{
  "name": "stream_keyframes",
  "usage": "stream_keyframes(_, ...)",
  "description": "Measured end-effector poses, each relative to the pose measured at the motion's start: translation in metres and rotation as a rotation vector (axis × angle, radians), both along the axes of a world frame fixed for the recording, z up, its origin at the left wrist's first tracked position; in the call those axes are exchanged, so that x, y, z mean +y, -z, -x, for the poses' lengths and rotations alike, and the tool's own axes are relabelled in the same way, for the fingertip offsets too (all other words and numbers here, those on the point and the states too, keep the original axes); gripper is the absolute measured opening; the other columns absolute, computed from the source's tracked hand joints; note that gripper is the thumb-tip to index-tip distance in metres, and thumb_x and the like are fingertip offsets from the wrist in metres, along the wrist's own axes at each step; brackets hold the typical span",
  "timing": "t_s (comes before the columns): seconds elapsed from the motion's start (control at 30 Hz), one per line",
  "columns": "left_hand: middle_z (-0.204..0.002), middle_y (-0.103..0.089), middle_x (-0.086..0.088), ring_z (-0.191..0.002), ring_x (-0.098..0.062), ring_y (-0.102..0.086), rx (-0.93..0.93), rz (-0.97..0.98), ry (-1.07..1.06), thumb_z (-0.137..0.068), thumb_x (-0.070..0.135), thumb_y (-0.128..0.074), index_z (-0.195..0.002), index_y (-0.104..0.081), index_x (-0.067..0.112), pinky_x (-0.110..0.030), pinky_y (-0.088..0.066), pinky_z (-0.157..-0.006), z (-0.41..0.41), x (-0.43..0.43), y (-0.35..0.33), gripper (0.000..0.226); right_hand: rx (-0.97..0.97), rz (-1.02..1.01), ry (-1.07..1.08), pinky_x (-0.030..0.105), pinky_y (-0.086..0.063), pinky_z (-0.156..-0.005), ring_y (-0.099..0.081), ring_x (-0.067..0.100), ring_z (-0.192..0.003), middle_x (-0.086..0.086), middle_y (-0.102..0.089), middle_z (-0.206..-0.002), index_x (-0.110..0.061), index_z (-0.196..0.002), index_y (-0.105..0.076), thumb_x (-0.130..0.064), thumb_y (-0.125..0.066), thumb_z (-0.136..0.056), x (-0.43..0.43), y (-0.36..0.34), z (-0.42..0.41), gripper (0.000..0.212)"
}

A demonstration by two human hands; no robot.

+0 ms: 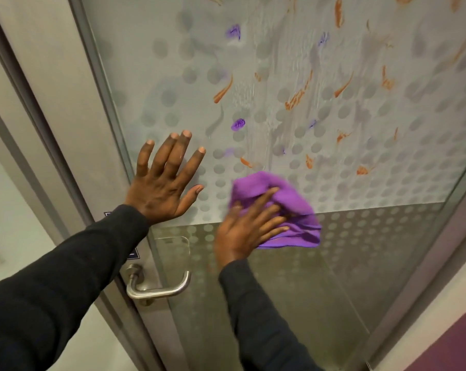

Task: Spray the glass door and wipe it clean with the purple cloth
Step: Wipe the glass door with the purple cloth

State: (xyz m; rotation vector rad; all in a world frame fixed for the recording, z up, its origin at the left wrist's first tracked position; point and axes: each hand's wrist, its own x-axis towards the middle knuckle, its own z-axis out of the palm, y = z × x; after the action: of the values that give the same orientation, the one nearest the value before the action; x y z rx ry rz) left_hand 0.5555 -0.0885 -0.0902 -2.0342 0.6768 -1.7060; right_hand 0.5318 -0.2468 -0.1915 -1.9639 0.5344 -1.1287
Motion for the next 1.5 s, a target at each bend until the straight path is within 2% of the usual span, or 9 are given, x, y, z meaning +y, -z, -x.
stream_keyframes(0.1, -0.164, -0.023, -0.019, -0.150, -0.035, -0.025, 0.011, -0.002, 0.018, -0.096, 0.052, -0.047, -0.160, -0.029, 0.015, -0.053, -0.016, -0.120, 0.002, 0.001, -0.001, 0.076, 0.005, 0.261, -0.088, 0.070, -0.008, -0.118, -0.020, 0.055, -0.145, 0.021, -0.028, -0.158, -0.019, -0.163, -0.008, -0.051, -0.039, -0.098, 0.046, 0.027, 0.016, 0.078)
stream_keyframes(0.23, -0.163, -0.027, -0.020, -0.149, -0.036, -0.027, 0.003, 0.008, 0.038, -0.095, 0.050, -0.048, -0.159, -0.032, 0.014, -0.055, -0.021, -0.117, 0.005, -0.001, -0.003, 0.075, 0.012, 0.319, -0.068, 0.072, -0.008, -0.117, -0.019, 0.057, -0.146, 0.020, -0.027, -0.160, -0.024, -0.163, -0.006, -0.053, -0.039, -0.098, 0.017, 0.033, 0.008, 0.079)
stream_keyframes(0.33, -0.162, -0.029, -0.022, -0.148, -0.037, -0.029, -0.009, 0.006, 0.046, -0.095, 0.050, -0.049, -0.158, -0.033, 0.013, -0.055, -0.021, -0.116, 0.004, -0.001, -0.004, 0.076, 0.004, 0.178, 0.015, 0.076, -0.016, -0.115, -0.032, 0.062, -0.139, 0.025, -0.039, -0.156, -0.018, -0.161, -0.015, -0.046, -0.039, -0.093, -0.039, 0.016, -0.007, 0.077)
stream_keyframes(0.63, -0.164, -0.025, -0.021, -0.149, -0.037, -0.028, -0.031, -0.008, 0.012, -0.093, 0.053, -0.049, -0.158, -0.033, 0.013, -0.054, -0.017, -0.118, 0.000, 0.000, -0.002, 0.078, -0.071, -0.150, 0.211, 0.063, -0.011, -0.123, -0.017, 0.043, -0.154, 0.014, -0.026, -0.167, -0.020, -0.162, -0.016, -0.057, -0.014, -0.097, -0.194, -0.034, -0.030, 0.075)
stream_keyframes(0.8, -0.162, -0.027, -0.022, -0.148, -0.037, -0.028, -0.031, -0.008, 0.010, -0.093, 0.053, -0.050, -0.158, -0.033, 0.012, -0.054, -0.018, -0.117, 0.002, -0.001, -0.003, 0.079, -0.076, -0.271, 0.188, 0.062, -0.012, -0.122, -0.011, 0.040, -0.156, 0.011, -0.019, -0.169, -0.021, -0.163, -0.011, -0.057, -0.014, -0.093, -0.196, -0.046, -0.021, 0.079)
stream_keyframes(1.0, -0.163, -0.026, -0.021, -0.149, -0.037, -0.027, -0.017, -0.007, 0.017, -0.094, 0.054, -0.049, -0.159, -0.031, 0.013, -0.054, -0.018, -0.117, 0.003, -0.002, -0.004, 0.079, 0.037, 0.086, -0.021, 0.062, -0.024, -0.118, -0.023, 0.048, -0.149, 0.023, -0.027, -0.163, -0.022, -0.161, -0.022, -0.052, -0.047, -0.094, -0.126, -0.010, 0.020, 0.078)
stream_keyframes(1.17, -0.163, -0.026, -0.021, -0.149, -0.037, -0.027, -0.020, -0.005, 0.023, -0.093, 0.054, -0.049, -0.159, -0.032, 0.013, -0.054, -0.019, -0.117, 0.002, -0.002, -0.004, 0.079, -0.160, 0.080, 0.010, 0.058, -0.027, -0.118, -0.028, 0.046, -0.147, 0.026, -0.035, -0.152, -0.007, -0.138, -0.050, -0.052, -0.057, -0.082, -0.198, -0.041, 0.015, 0.072)
stream_keyframes(1.4, -0.164, -0.025, -0.021, -0.149, -0.036, -0.026, -0.033, -0.005, 0.023, -0.092, 0.056, -0.051, -0.159, -0.031, 0.014, -0.055, -0.020, -0.116, -0.002, -0.001, -0.002, 0.081, -0.428, -0.193, 0.057, 0.055, -0.021, -0.122, -0.018, 0.047, -0.153, 0.030, -0.031, -0.158, 0.003, -0.121, -0.053, -0.061, -0.046, -0.097, -0.248, -0.086, -0.019, 0.069)
stream_keyframes(1.5, -0.163, -0.026, -0.020, -0.149, -0.036, -0.027, -0.040, 0.000, 0.021, -0.091, 0.056, -0.052, -0.158, -0.034, 0.014, -0.055, -0.020, -0.117, -0.003, -0.001, -0.001, 0.081, -0.445, -0.147, -0.026, 0.060, -0.014, -0.123, -0.030, 0.051, -0.147, 0.033, -0.036, -0.154, -0.011, -0.140, -0.035, -0.069, -0.033, -0.098, -0.185, -0.074, -0.014, 0.071)
